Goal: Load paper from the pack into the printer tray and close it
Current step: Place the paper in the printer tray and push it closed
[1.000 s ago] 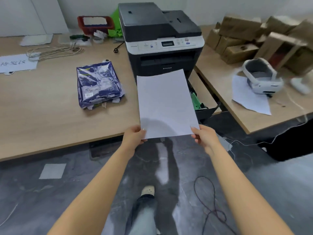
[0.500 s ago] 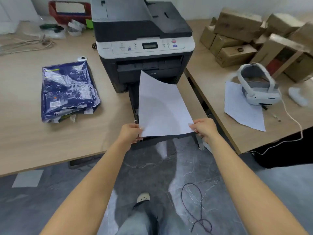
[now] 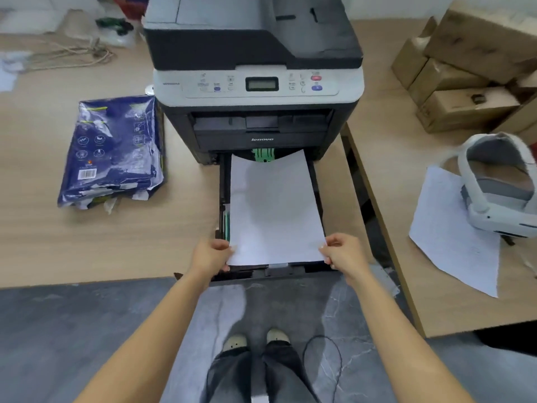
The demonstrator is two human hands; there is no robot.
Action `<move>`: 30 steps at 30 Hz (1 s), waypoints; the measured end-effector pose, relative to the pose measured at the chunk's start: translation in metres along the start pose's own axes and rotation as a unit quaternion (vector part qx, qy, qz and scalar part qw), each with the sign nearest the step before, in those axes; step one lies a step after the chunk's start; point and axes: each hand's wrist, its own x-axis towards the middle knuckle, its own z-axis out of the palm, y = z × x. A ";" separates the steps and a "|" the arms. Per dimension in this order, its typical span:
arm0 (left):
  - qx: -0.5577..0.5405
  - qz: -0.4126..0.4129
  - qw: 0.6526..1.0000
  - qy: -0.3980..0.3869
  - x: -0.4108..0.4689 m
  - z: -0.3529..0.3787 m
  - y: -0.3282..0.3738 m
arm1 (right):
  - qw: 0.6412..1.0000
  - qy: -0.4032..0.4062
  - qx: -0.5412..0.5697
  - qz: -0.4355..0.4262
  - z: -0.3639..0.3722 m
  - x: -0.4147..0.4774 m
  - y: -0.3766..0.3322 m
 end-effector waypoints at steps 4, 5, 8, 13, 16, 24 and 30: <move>0.006 -0.019 1.000 -0.008 0.001 0.004 -0.004 | 0.999 -0.024 -0.040 -0.015 -0.006 0.008 -0.001; -0.005 -0.023 1.000 -0.008 0.002 0.004 -0.004 | 0.998 -0.028 -0.045 -0.018 -0.006 0.011 -0.002; -0.025 -0.027 0.999 -0.004 0.009 0.004 0.001 | 0.997 -0.032 -0.062 -0.012 -0.003 0.018 -0.005; -0.014 0.016 0.999 0.029 0.022 0.003 0.008 | 0.997 -0.009 -0.071 -0.023 0.006 0.022 -0.014; 0.056 0.058 0.995 0.064 0.024 0.004 0.010 | 0.986 0.026 -0.144 -0.081 0.013 0.017 -0.017; 0.171 0.101 0.976 0.094 0.023 0.006 0.009 | 0.958 0.081 -0.246 -0.120 0.027 0.015 -0.012; 0.155 0.096 0.977 0.110 0.017 0.004 0.005 | 0.938 0.139 -0.265 -0.175 0.027 0.011 -0.009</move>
